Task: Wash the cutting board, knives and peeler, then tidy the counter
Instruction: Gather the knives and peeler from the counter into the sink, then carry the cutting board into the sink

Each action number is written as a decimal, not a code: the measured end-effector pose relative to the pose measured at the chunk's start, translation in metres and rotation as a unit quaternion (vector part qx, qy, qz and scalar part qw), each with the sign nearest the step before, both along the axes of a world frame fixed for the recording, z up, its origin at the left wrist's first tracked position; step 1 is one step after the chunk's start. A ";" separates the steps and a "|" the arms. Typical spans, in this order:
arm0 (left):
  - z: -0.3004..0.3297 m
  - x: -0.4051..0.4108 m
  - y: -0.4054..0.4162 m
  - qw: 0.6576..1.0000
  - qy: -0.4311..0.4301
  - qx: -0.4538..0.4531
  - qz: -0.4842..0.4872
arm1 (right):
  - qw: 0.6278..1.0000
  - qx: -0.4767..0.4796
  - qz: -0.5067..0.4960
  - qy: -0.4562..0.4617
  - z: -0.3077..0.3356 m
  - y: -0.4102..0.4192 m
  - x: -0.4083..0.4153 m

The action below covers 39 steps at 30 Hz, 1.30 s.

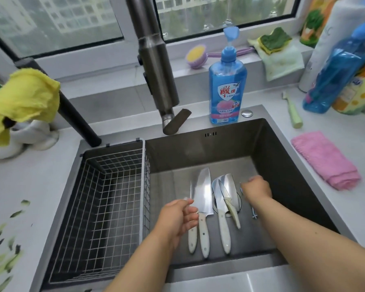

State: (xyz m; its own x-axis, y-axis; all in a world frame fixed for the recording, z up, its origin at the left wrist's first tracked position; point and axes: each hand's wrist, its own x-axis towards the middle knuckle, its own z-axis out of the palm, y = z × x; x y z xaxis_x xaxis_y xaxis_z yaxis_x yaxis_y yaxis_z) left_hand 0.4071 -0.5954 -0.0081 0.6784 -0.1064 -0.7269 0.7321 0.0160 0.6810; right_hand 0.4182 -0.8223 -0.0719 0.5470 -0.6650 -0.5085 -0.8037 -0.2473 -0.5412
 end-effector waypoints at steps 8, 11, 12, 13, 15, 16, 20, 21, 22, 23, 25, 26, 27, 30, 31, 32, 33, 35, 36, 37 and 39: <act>0.046 -0.009 0.053 0.996 -0.058 -0.035 0.058 | 0.968 0.124 0.092 -0.198 0.087 0.109 0.021; 0.063 -0.017 0.085 0.992 -0.077 -0.040 0.093 | 0.949 0.156 0.138 -0.237 0.115 0.156 0.023; 0.068 -0.021 0.098 0.990 -0.084 -0.041 0.104 | 0.943 0.163 0.154 -0.244 0.123 0.171 0.022; 0.073 -0.025 0.112 0.988 -0.092 -0.042 0.115 | 0.938 0.169 0.174 -0.249 0.130 0.188 0.020; 0.083 -0.037 0.145 0.983 -0.112 -0.037 0.142 | 0.925 0.187 0.211 -0.256 0.144 0.224 0.014; 0.086 -0.042 0.159 0.980 -0.120 -0.034 0.156 | 0.919 0.196 0.223 -0.259 0.150 0.239 0.011; 0.096 -0.066 0.224 0.960 -0.133 -0.026 0.244 | 0.901 0.209 0.297 -0.239 0.169 0.309 -0.004; 0.098 -0.073 0.242 0.954 -0.134 -0.024 0.268 | 0.894 0.217 0.316 -0.232 0.173 0.328 -0.009; 0.099 -0.081 0.260 0.947 -0.135 -0.023 0.292 | 0.886 0.228 0.334 -0.226 0.176 0.348 -0.014; 0.101 -0.089 0.279 0.939 -0.136 -0.022 0.315 | 0.879 0.239 0.349 -0.221 0.180 0.369 -0.021; 0.103 -0.109 0.317 0.922 -0.143 -0.011 0.361 | 0.864 0.257 0.379 -0.209 0.186 0.412 -0.035; 0.103 -0.119 0.335 0.912 -0.147 0.000 0.383 | 0.858 0.260 0.395 -0.202 0.188 0.431 -0.041; 0.103 -0.129 0.352 0.902 -0.148 0.011 0.405 | 0.850 0.263 0.412 -0.196 0.188 0.449 -0.048; 0.100 -0.169 0.413 0.864 -0.153 0.029 0.479 | 0.823 0.280 0.465 -0.169 0.185 0.511 -0.071; 0.099 -0.184 0.433 0.850 -0.154 0.036 0.503 | 0.814 0.286 0.480 -0.159 0.183 0.530 -0.078; 0.098 -0.200 0.453 0.835 -0.155 0.046 0.527 | 0.805 0.290 0.495 -0.150 0.181 0.549 -0.086; 0.098 -0.216 0.472 0.820 -0.154 0.057 0.549 | 0.797 0.292 0.509 -0.144 0.179 0.567 -0.094; 0.095 -0.251 0.510 0.786 -0.136 0.081 0.598 | 0.783 0.289 0.534 -0.134 0.174 0.603 -0.107; 0.095 -0.266 0.526 0.769 -0.125 0.097 0.620 | 0.781 0.285 0.540 -0.131 0.170 0.617 -0.112; 0.096 -0.280 0.539 0.757 -0.114 0.111 0.634 | 0.778 0.278 0.548 -0.133 0.166 0.628 -0.114; 0.095 -0.312 0.566 0.732 -0.091 0.146 0.660 | 0.769 0.246 0.573 -0.138 0.156 0.655 -0.120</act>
